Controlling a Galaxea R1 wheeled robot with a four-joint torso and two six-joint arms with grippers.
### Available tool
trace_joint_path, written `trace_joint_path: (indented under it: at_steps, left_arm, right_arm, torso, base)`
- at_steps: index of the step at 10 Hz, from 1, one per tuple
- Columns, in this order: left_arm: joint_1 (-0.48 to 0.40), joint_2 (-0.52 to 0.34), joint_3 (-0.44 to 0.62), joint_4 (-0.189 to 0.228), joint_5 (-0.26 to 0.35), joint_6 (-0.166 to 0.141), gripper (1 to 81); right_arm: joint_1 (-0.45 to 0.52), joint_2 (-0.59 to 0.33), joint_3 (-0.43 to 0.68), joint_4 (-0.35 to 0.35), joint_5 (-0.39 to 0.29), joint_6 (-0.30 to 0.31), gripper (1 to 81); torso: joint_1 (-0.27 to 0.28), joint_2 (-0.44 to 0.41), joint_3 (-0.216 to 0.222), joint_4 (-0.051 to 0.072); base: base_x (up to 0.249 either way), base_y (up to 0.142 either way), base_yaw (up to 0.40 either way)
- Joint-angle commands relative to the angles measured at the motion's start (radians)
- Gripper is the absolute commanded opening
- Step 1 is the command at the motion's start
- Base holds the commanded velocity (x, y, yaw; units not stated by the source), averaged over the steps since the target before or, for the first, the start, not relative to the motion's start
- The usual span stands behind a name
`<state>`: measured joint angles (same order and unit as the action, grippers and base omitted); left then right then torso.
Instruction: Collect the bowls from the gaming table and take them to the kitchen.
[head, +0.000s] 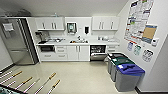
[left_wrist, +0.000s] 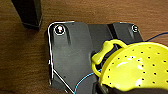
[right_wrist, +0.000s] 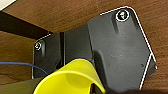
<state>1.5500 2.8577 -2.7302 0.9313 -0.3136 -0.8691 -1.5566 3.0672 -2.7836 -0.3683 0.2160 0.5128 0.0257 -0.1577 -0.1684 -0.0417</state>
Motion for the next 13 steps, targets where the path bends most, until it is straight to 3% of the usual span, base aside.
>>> trace_joint_path:
  at_steps: [1, 7, 13]
  left_arm:
    - [-0.043, -0.021, -0.008, 0.004, 0.028, -0.002, 1.0]
    - [-0.043, -0.021, -0.005, 0.004, 0.028, -0.002, 1.0]
    - [-0.041, -0.021, -0.006, 0.004, 0.025, -0.002, 1.0]
  right_arm:
    - [0.043, 0.004, 0.003, -0.001, -0.033, -0.003, 1.0]
    - [0.042, 0.003, -0.002, -0.001, -0.033, -0.003, 1.0]
    - [0.040, 0.003, -0.002, -0.001, -0.033, -0.003, 1.0]
  torso:
    - [0.000, 0.000, 0.000, 0.000]
    - [0.000, 0.000, 0.000, 0.000]
    - [0.000, 0.000, 0.000, 0.000]
  base:
    - [0.191, -0.085, 0.000]
    - [0.191, -0.083, 0.000]
    - [0.191, 0.000, 0.000]
